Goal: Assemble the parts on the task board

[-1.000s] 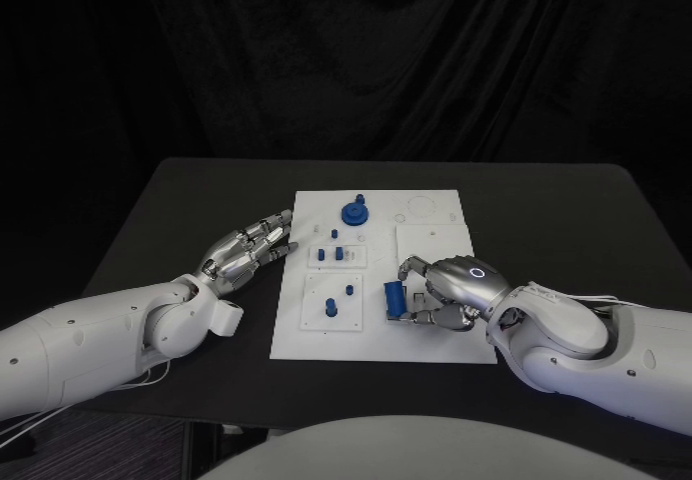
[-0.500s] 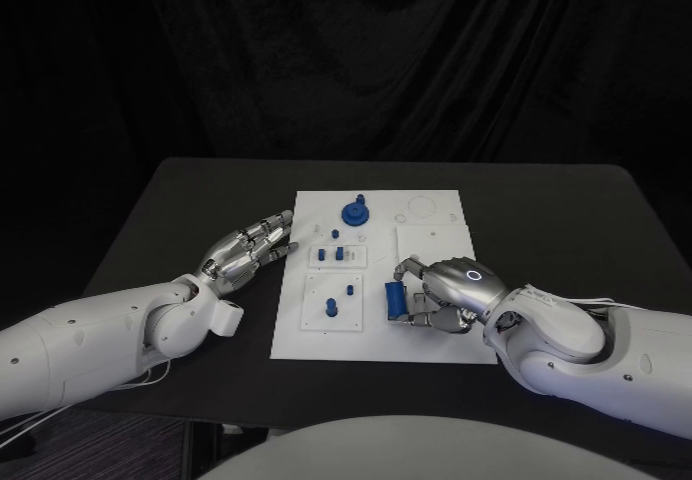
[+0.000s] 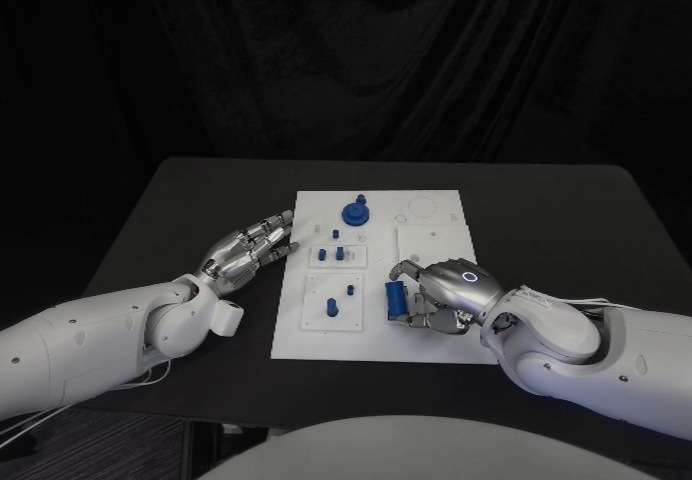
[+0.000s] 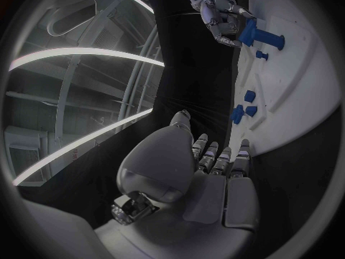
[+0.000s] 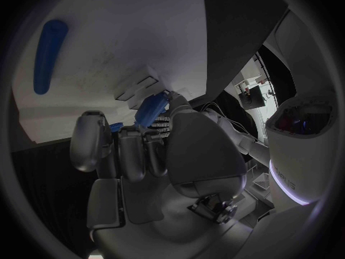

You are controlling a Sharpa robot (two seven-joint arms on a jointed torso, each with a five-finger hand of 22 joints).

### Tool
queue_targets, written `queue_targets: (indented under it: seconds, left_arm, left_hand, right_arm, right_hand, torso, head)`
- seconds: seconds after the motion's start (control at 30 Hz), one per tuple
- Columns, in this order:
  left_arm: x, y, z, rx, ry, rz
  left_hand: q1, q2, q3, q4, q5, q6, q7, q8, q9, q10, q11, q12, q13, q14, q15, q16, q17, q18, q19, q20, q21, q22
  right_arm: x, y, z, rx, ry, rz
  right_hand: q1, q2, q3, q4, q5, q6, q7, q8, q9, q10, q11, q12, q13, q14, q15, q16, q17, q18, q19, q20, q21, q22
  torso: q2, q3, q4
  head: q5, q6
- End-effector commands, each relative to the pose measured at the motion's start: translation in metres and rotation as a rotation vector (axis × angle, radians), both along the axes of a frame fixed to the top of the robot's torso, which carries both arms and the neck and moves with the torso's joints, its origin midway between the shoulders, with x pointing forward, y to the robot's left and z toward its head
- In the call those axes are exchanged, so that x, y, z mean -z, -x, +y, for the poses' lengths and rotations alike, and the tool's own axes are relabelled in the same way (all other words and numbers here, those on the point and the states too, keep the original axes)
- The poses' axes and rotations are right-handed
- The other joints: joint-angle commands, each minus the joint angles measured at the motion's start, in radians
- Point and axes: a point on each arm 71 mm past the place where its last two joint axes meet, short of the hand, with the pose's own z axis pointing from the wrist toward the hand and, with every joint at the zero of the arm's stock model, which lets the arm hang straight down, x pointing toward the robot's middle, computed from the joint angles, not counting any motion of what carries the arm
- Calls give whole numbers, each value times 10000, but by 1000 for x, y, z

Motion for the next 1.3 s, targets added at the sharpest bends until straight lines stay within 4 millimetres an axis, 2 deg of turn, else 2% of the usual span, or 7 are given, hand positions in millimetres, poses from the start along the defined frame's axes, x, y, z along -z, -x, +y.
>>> queue_targets:
  seconds: [0.03, 0.1, 0.2, 0.43, 0.57, 0.67, 1.3]
  left_arm:
    - [-2, 0, -1, -33, 401, -104]
    - [-2, 0, -1, -42, 420, -86]
    - [-2, 0, -1, -48, 438, -70]
    - [-1, 0, -1, -61, 435, -49]
    - [-1, 0, -1, -65, 431, -42]
    - [-1, 0, -1, -66, 431, -38]
    - [-1, 1, 1, -80, 411, -13]
  left_hand:
    - [79, 40, 6, -44, 44, 17, 58, 33, 13, -7, -51, -64, -13, -7, 28, 0, -2, 160, 0, 49, 0, -8]
    - [79, 40, 6, -44, 44, 17, 58, 33, 13, -7, -51, -64, -13, -7, 28, 0, -2, 160, 0, 49, 0, -8]
    - [79, 40, 6, -44, 44, 17, 58, 33, 13, -7, -51, -64, -13, -7, 28, 0, -2, 160, 0, 49, 0, -8]
    - [78, 45, 9, -47, 44, 20, 68, 32, 13, -9, -52, -63, -13, -4, 42, 4, -1, 157, 5, 57, 3, -1]
    - [78, 45, 9, -47, 44, 21, 68, 32, 13, -9, -52, -63, -13, -4, 43, 4, -1, 157, 5, 57, 3, 0]
    - [78, 45, 10, -49, 44, 16, 71, 32, 13, -8, -52, -59, -12, 0, 49, 9, 1, 156, 4, 61, 3, -4]
    - [73, 43, 8, -50, 39, 35, 77, 35, 15, -5, -56, -50, -11, 6, 69, 16, 4, 153, 5, 70, 3, -7]
  right_arm:
    - [2, 0, -1, 110, 158, -2]
    - [2, 0, -1, 110, 151, -9]
    - [1, 0, -1, 82, 114, -30]
    - [0, 0, 0, 17, -43, -133]
    - [-2, 1, -1, 30, -259, -247]
    - [-4, 1, -2, 77, -539, -285]
    - [-5, 6, -11, 705, -902, 577]
  right_hand:
    - [135, 57, 78, -65, 436, 113, 334, 142, -31, 1023, 7, 27, 2633, 503, 33, -46, 291, 135, -68, -22, -36, 1618]
    - [232, 65, 213, -128, 1256, 248, 307, 335, -37, 1023, -11, 27, 2633, 501, 20, -46, 287, 134, -63, -32, -30, 1623]
    - [224, 30, 372, -142, 1857, 425, 267, 614, -39, 1023, -32, 27, 2633, 511, -1, -30, 319, 127, -46, -49, -1, 1634]
    - [141, -15, 674, -113, 2626, 954, 176, 1160, 73, 1023, -105, 27, 2633, 543, -64, 10, 402, 96, 25, -105, 147, 1681]
    - [37, -23, 824, -45, 2815, 1133, 150, 1285, 77, 1023, -126, 27, 2633, 561, -85, 29, 443, 79, 62, -126, 229, 1705]
    - [-106, -4, 1047, 91, 3278, 1279, 132, 1306, 25, 1023, -149, 27, 2633, 591, -107, 66, 525, 59, 107, -148, 323, 1733]
    - [-541, -56, 1340, 463, 3295, 1470, 126, 1174, -157, 1023, -130, 27, 2633, 605, -99, 69, 530, 54, 125, -155, 341, 1734]
  torso:
    - [6, 4, 7]
    - [5, 4, 7]
    - [2, 5, 9]
    - [1, 3, -7]
    - [1, 4, -8]
    - [7, 4, -2]
    - [28, 8, -8]
  head:
    - [-11, -1]
    - [-13, -1]
    - [-13, -1]
    - [3, -1]
    - [19, -1]
    - [33, -1]
    - [36, -1]
